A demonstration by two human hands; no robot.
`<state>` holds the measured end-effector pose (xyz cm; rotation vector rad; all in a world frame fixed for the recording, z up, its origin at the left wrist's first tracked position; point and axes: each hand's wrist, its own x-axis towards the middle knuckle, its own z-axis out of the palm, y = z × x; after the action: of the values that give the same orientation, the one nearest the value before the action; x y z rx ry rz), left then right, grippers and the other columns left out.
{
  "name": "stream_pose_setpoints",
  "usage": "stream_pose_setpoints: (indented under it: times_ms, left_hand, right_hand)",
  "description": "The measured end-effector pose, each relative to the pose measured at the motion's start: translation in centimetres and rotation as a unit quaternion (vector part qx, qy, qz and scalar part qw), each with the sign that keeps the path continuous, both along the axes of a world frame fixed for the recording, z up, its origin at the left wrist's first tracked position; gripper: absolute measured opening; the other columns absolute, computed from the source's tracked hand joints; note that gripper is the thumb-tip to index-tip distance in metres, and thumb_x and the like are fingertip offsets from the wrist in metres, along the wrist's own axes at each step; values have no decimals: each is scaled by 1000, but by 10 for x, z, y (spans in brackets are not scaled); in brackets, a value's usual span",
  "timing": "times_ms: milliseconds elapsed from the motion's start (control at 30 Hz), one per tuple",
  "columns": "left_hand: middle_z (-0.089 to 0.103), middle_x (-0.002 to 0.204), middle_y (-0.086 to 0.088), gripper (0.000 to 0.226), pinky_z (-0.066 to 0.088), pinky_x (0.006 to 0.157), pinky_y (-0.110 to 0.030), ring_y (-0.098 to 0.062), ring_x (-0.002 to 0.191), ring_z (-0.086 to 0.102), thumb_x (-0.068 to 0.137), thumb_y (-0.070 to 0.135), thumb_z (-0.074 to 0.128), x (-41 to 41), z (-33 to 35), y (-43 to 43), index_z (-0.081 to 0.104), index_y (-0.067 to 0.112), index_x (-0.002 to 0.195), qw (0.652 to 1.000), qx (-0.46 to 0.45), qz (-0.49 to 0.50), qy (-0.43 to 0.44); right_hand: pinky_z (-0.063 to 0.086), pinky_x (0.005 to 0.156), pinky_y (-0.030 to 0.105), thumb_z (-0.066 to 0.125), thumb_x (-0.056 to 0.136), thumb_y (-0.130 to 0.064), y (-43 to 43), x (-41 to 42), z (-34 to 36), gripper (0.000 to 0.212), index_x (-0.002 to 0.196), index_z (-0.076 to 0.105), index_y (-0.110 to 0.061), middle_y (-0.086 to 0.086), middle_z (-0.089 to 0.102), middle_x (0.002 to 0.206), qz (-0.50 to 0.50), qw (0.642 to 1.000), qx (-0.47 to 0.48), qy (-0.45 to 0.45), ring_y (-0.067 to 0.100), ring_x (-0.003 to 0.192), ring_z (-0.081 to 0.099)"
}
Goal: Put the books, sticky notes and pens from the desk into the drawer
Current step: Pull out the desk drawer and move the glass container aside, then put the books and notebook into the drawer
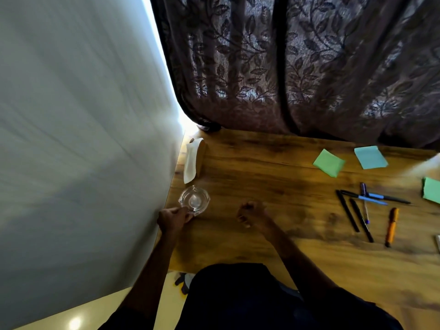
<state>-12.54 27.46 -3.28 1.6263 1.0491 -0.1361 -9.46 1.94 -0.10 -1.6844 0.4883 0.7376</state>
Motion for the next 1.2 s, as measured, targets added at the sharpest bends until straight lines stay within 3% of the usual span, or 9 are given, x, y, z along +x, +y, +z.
stream_pose_setpoints:
  times_ms: [300,567,700,767,800,933,1033,1133,1200]
  left_hand:
    - [77,82,-15,28,64,73,-43,-25,69,77,80,15,84,-4,-2,-4,72,0,101,999,-17,30,-27]
    - [73,99,0,20,54,72,-29,-17,88,68,90,26,69,-23,30,-33,69,17,107,953,283,-71,-89]
    - [68,110,-1,28,59,76,-34,-17,95,66,92,26,68,-21,40,-71,61,18,117,931,266,-172,-180]
    - [66,113,2,33,59,77,-31,-13,97,65,92,29,68,-15,37,-91,58,20,122,908,244,-266,-211]
    - [64,114,2,35,57,79,-29,-11,99,63,92,30,68,-12,36,-102,57,21,123,891,241,-317,-217]
    - [60,121,0,35,46,84,-26,-16,110,58,91,29,67,-3,27,-149,57,19,123,798,255,-498,-222]
    - [56,126,1,36,45,88,-29,-17,115,55,93,35,62,0,24,-184,56,22,126,733,271,-588,-207]
    - [54,131,0,34,43,95,-32,-19,121,50,95,33,60,-1,25,-224,56,20,126,690,270,-645,-186]
    - [52,133,0,33,42,99,-33,-20,125,49,94,29,61,-4,24,-245,56,19,126,663,269,-672,-193]
  right_hand:
    - [47,52,30,60,95,0,-2,-2,-4,12,86,68,-4,13,70,76,13,1000,2,-6,22,63,66]
    - [45,47,26,60,96,-1,-14,-2,-4,17,81,66,-8,11,68,75,-9,1000,17,6,17,59,63]
    - [53,66,42,64,95,-12,-29,-7,-7,6,91,68,-9,11,71,91,-14,998,-30,-57,20,72,65]
    - [56,80,44,60,95,-31,-46,-15,-15,24,104,70,-11,5,71,102,40,962,-206,-175,22,87,66]
    - [56,81,41,51,94,-39,-55,-20,-20,36,107,72,-12,5,71,105,82,920,-300,-239,24,91,68]
    - [59,57,35,38,97,-30,-91,-48,-10,44,86,74,-7,16,72,85,132,787,-444,-406,32,71,72]
    - [62,68,39,59,85,-19,-118,-67,5,29,101,72,1,22,72,100,102,854,-364,-357,37,87,72]
    - [44,108,51,60,90,-21,-154,-91,2,49,132,59,5,28,56,137,92,899,-374,-209,44,129,53]
    - [39,112,46,57,87,-15,-172,-110,1,53,137,55,4,23,49,147,80,911,-365,-175,38,138,45]
